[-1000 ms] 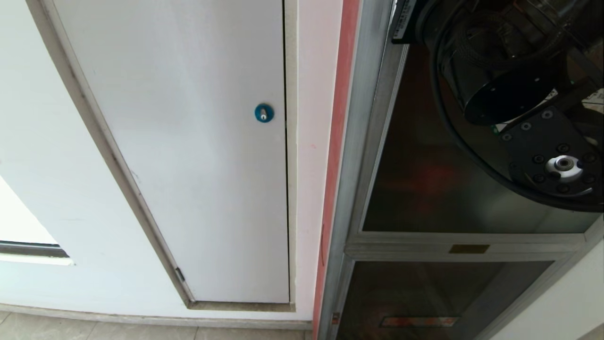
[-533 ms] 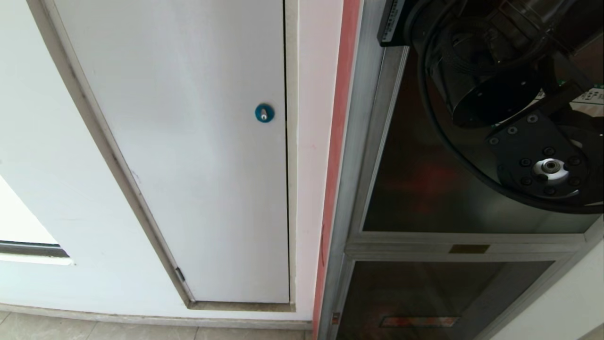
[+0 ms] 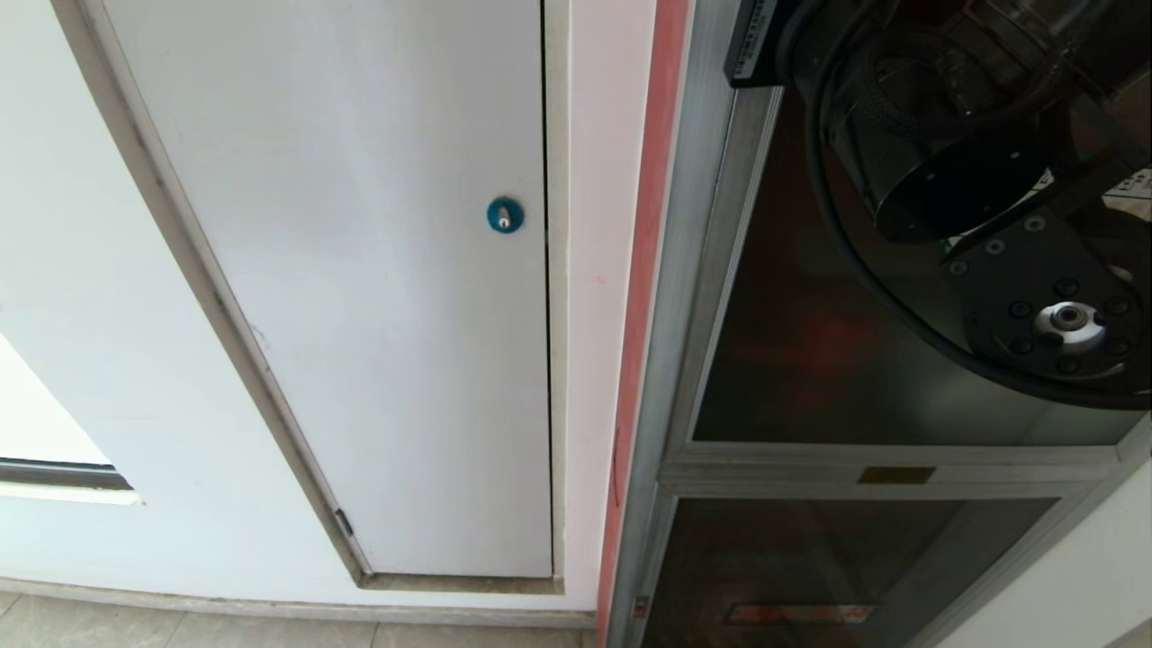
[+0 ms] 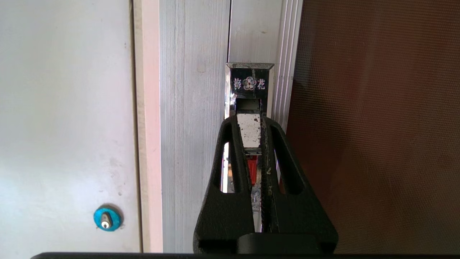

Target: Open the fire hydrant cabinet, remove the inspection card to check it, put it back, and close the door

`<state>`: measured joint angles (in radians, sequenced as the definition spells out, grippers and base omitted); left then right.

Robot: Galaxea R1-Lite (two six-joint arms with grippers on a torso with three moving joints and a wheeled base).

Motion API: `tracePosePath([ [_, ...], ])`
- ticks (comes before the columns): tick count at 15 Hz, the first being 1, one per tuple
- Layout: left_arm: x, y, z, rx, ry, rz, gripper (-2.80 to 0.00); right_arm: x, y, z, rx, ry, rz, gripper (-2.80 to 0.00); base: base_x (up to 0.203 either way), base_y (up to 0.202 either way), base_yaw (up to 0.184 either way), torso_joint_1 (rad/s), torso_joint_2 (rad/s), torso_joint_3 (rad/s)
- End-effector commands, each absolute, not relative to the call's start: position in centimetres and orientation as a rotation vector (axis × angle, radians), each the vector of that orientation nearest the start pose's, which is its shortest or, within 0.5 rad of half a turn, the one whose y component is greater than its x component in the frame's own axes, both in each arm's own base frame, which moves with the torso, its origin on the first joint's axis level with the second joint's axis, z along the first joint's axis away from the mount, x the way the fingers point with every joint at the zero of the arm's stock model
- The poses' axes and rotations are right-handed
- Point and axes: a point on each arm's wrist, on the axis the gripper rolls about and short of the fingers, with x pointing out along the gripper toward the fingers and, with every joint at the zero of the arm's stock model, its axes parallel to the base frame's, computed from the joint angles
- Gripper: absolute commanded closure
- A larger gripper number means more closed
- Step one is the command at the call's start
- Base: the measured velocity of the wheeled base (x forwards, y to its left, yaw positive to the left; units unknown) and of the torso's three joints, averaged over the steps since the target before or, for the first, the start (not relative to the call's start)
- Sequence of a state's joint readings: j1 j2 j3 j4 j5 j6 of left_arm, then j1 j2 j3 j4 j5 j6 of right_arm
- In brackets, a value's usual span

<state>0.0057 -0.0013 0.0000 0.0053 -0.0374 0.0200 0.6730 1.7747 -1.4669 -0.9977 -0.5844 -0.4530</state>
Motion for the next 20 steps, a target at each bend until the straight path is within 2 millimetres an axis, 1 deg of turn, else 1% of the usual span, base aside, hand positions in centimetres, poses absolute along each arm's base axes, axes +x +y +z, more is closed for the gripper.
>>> tracePosePath([
  [1,-2.3,-0.1,7.5,0.02,0.006,-0.031,0.0,25.4,19.0,38.3,-0.019,-0.577,-0.047,0.0,0.0,0.0,0.0,0.0,0.0,0.0],
  [5,-2.3,-0.1,7.5,0.02,0.006,-0.032,0.0,24.2,19.2,38.2,-0.024,-0.561,-0.032,0.0,0.0,0.0,0.0,0.0,0.0,0.0],
  [7,-2.3,-0.1,7.5,0.02,0.004,-0.031,0.0,23.5,19.1,38.6,-0.015,-0.565,-0.03,0.0,0.0,0.0,0.0,0.0,0.0,0.0],
  [12,-2.3,-0.1,7.5,0.02,0.006,-0.031,0.0,22.4,18.9,38.7,-0.018,-0.553,-0.027,0.0,0.0,0.0,0.0,0.009,0.0,0.0],
  [17,-2.3,-0.1,7.5,0.02,0.004,-0.031,0.0,22.1,18.8,38.5,-0.028,-0.527,-0.039,0.0,0.0,0.0,0.0,0.0,0.0,0.0],
  [20,-2.3,-0.1,7.5,0.02,0.006,-0.032,0.0,22.0,18.8,38.0,-0.044,-0.508,-0.035,0.0,0.0,0.0,0.0,0.0,0.0,0.0],
])
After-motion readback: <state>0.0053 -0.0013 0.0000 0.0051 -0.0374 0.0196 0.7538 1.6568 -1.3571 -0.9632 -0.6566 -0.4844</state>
